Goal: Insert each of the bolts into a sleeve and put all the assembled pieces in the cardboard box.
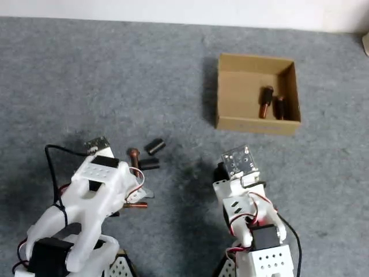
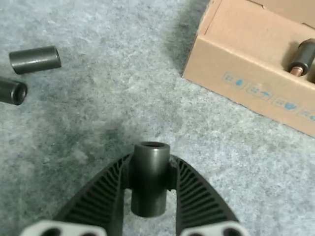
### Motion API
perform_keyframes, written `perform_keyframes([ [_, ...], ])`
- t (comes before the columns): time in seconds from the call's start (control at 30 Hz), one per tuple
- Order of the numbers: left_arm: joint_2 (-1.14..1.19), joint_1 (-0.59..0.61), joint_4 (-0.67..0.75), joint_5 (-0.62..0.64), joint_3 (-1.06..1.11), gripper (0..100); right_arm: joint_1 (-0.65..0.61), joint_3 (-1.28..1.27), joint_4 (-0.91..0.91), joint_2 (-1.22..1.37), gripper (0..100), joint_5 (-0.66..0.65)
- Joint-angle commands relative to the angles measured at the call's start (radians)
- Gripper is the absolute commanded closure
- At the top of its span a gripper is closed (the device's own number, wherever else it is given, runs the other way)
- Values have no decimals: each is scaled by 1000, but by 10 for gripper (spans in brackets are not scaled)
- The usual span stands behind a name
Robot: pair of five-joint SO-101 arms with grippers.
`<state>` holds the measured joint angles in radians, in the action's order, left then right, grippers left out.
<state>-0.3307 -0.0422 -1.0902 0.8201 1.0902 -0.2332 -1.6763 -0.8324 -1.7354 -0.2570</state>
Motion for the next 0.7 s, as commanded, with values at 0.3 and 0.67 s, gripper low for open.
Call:
perform_keyframes([
  [0.3, 7, 16, 35, 95, -2, 961, 12, -59, 35, 4, 994, 2],
  [0.67, -2, 13, 34, -72, -50, 994, 12, -59, 35, 4, 994, 2],
])
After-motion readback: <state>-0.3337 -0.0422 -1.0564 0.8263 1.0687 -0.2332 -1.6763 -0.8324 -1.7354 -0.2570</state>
